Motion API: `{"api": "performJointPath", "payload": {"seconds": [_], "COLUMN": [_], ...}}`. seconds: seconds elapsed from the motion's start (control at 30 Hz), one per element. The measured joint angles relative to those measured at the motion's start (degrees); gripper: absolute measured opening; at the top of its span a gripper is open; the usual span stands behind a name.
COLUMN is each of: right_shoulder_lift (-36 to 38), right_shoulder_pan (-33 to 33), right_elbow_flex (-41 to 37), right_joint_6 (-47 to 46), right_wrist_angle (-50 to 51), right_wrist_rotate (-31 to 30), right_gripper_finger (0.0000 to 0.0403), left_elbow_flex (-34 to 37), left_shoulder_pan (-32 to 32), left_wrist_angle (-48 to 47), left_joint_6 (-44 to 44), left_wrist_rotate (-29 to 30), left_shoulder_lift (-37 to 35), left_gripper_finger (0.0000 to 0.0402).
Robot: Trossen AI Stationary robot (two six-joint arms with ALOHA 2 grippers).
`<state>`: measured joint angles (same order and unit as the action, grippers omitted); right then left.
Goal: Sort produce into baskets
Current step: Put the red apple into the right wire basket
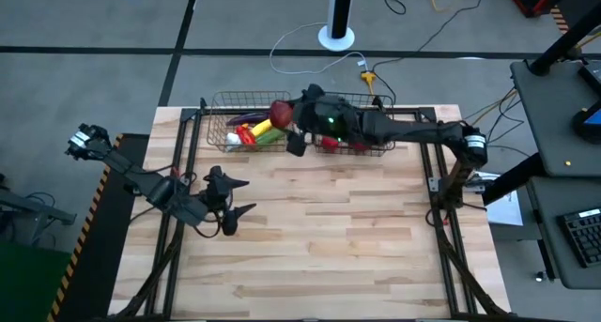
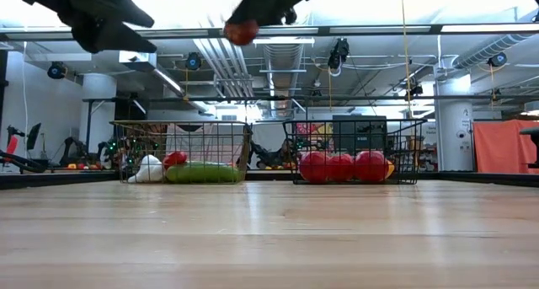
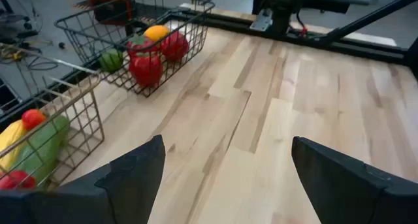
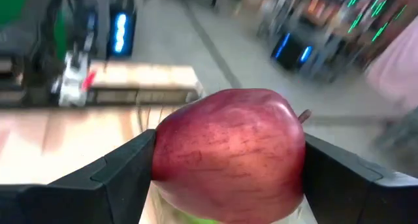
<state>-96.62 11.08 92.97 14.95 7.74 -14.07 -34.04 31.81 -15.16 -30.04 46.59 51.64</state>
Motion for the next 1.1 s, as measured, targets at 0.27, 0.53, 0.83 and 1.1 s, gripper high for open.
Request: {"api": "performJointPath", "payload": {"seconds": [0.27,0.53,0.83,1.1], "right_shoulder_lift": [-4.61,-9.02,-11.13,-11.19], "right_shoulder_pan": [1.61,4.12,9.47,19.0], "right_elbow_flex": [11.61,22.76,25.79,24.64], "right_joint_6": [-6.13,-7.94,-4.01,-4.74], "right_wrist_angle": [25.34,48.96,63.72,77.72], "right_wrist_rotate": [1.56,1.5,2.56,2.54], "right_gripper_finger": [0.0315,0.0315,0.0315,0.0315], "left_elbow_flex": [0.02,-3.69,-5.66,-5.66], "left_shoulder_pan": [-0.04,-0.04,-0.04,-0.04], "left_wrist_angle": [-3.45,-12.79,-15.75,-15.74], "left_joint_6": [-2.05,-5.39,-6.24,-6.97], "left_wrist_rotate": [-0.04,-1.08,-0.8,-0.52], "left_shoulder_lift": [-0.04,-0.18,-0.15,-0.15], "left_gripper_finger": [0.0316,0.0316,0.0316,0.0316]}}
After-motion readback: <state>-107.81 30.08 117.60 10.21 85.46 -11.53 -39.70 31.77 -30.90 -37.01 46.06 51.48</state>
